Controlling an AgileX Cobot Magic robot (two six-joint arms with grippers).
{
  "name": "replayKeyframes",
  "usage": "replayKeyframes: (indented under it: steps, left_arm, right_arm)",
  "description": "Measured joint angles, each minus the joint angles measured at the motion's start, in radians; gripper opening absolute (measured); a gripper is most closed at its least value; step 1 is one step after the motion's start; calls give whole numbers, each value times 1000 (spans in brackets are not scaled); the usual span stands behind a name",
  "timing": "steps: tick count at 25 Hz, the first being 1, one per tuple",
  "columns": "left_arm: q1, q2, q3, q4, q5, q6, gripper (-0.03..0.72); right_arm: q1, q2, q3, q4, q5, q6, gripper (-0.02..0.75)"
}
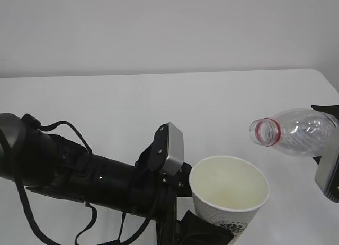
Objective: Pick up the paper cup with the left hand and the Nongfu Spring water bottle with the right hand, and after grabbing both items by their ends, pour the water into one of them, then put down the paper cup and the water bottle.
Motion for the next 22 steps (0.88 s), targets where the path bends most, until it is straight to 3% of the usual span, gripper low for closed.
replayKeyframes:
  steps: [22]
  left_arm:
    - [0, 0, 0, 0, -21, 0, 545]
  right_arm:
    - [0, 0, 0, 50, -65, -131, 482]
